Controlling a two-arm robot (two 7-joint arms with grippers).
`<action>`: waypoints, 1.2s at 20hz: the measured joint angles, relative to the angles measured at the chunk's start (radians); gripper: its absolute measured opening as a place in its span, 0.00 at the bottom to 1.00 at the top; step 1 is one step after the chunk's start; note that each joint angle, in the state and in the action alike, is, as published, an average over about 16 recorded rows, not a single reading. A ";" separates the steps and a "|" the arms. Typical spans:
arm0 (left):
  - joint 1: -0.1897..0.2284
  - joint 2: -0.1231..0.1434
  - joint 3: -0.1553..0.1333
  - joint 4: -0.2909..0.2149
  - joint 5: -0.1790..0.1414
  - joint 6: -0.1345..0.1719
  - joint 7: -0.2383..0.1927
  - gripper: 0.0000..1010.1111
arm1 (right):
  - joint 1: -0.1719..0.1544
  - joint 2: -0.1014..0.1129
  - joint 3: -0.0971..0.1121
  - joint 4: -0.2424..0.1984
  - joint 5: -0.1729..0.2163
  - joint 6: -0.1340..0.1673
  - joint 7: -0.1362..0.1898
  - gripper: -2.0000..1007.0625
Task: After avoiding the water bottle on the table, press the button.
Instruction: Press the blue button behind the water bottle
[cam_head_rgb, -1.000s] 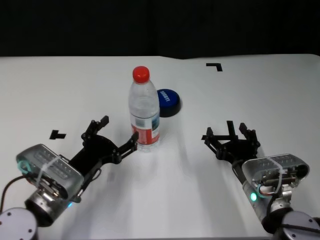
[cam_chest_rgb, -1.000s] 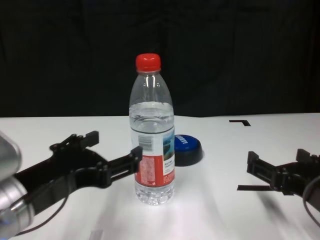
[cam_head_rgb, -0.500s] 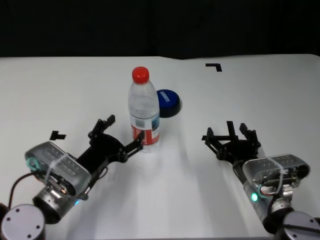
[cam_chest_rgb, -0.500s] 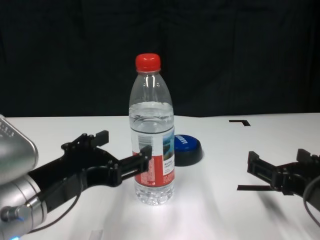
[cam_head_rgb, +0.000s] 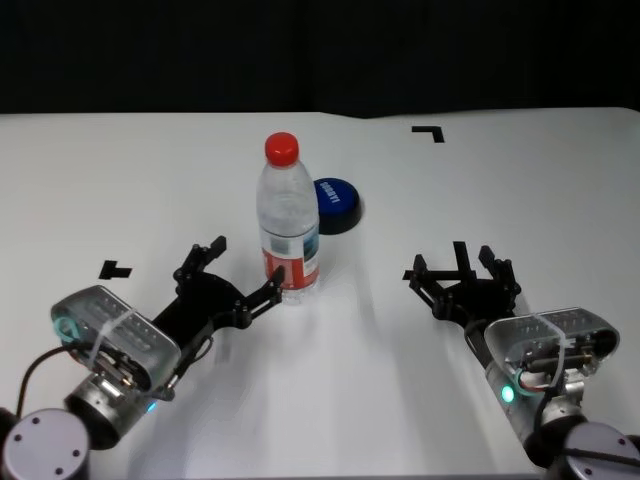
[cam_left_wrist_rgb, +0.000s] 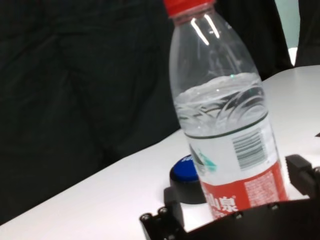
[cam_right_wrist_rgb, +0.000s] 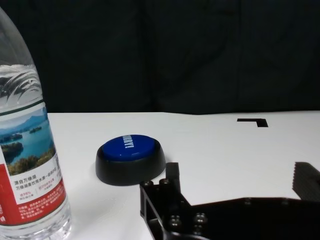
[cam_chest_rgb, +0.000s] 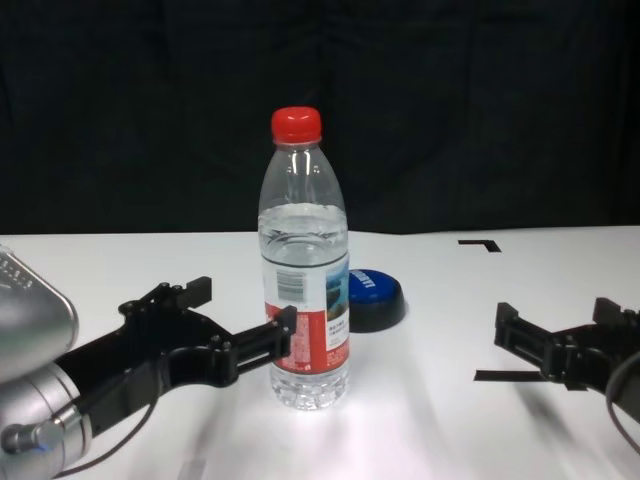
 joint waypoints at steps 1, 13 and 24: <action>-0.001 0.000 0.000 0.002 0.000 0.000 0.001 0.99 | 0.000 0.000 0.000 0.000 0.000 0.000 0.000 1.00; -0.005 -0.004 -0.004 0.012 0.000 0.004 0.009 0.99 | 0.000 0.000 0.000 0.000 0.000 0.000 0.000 1.00; -0.005 -0.004 -0.003 0.011 0.001 0.003 0.008 0.99 | 0.000 0.000 0.000 0.000 0.000 0.000 0.000 1.00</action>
